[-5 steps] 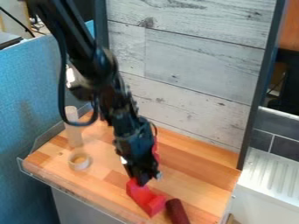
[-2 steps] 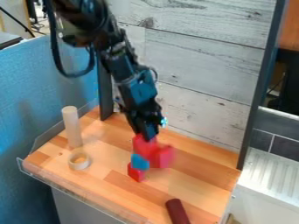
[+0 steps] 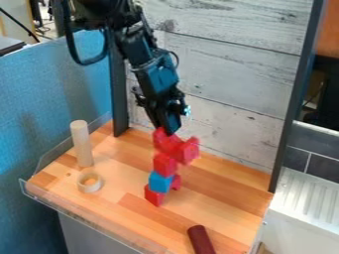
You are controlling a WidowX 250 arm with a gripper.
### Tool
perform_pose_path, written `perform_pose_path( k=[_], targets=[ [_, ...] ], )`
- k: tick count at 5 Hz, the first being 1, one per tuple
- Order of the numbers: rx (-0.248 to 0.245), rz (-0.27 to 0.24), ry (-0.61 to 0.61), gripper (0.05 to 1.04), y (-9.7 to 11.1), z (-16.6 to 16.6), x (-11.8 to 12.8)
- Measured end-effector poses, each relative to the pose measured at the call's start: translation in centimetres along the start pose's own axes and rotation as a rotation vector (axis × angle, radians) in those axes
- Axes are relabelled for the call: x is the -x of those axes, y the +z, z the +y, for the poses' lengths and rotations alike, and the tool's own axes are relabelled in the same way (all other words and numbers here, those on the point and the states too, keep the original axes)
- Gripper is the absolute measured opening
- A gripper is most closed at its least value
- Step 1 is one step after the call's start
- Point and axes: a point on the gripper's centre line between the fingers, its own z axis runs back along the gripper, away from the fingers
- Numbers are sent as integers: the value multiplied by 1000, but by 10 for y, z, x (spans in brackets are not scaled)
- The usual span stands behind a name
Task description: Put the red arch and put it on top of the tower
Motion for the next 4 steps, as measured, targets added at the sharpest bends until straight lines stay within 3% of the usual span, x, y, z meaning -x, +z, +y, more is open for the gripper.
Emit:
perform_pose_path(
  k=[4],
  targets=[
    [-36, -19, 52, 197, -10, 34, -11]
  ],
)
